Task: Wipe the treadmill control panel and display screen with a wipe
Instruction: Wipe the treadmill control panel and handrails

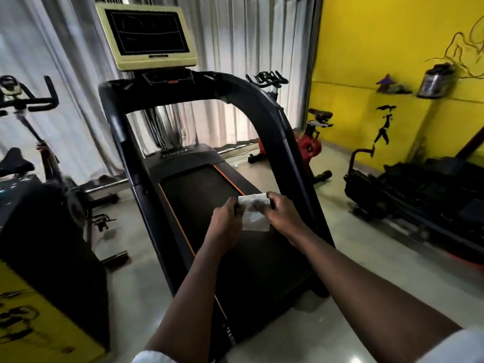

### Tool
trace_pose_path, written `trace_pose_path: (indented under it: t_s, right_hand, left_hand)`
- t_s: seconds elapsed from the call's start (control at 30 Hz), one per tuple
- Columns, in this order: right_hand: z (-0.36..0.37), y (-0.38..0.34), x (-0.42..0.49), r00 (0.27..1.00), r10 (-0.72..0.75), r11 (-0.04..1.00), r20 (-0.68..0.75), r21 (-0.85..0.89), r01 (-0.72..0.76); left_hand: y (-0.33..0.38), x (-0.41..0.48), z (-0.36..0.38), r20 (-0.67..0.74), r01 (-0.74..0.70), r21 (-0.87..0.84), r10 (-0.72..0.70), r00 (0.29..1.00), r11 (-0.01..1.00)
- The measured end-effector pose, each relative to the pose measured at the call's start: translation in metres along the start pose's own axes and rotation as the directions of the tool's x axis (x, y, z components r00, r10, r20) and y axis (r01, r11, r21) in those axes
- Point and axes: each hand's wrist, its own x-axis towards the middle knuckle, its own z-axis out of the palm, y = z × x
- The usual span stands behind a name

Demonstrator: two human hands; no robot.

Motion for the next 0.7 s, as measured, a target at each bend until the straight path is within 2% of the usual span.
trace_pose_path:
  t_s: [0.27, 0.4, 0.5, 0.6, 0.7]
  right_hand:
    - [0.032, 0.061, 0.116, 1.000, 0.000, 0.999, -0.012, 0.041, 0.001]
    - [0.066, 0.086, 0.242, 0.998, -0.051, 0.999, -0.020, -0.013, 0.051]
    - [0.090, 0.063, 0.366, 0.998, -0.048, 0.998, 0.040, -0.041, 0.050]
    - [0.101, 0.006, 0.476, 0.995, -0.036, 0.999, 0.091, -0.003, 0.037]
    - [0.099, -0.076, 0.580, 0.997, -0.033, 0.998, 0.076, 0.062, 0.028]
  left_hand:
    - [-0.056, 0.127, 0.046, 0.017, 0.061, -0.038, -0.060, 0.998, 0.997]
    - [-0.098, 0.242, 0.056, -0.047, 0.064, -0.046, -0.066, 0.997, 0.997]
    - [-0.114, 0.353, 0.024, -0.069, 0.136, -0.051, -0.139, 0.988, 0.989]
    - [-0.101, 0.459, -0.031, -0.070, 0.189, -0.035, -0.191, 0.979, 0.981]
    - [-0.067, 0.563, -0.103, -0.098, 0.189, -0.006, -0.188, 0.977, 0.982]
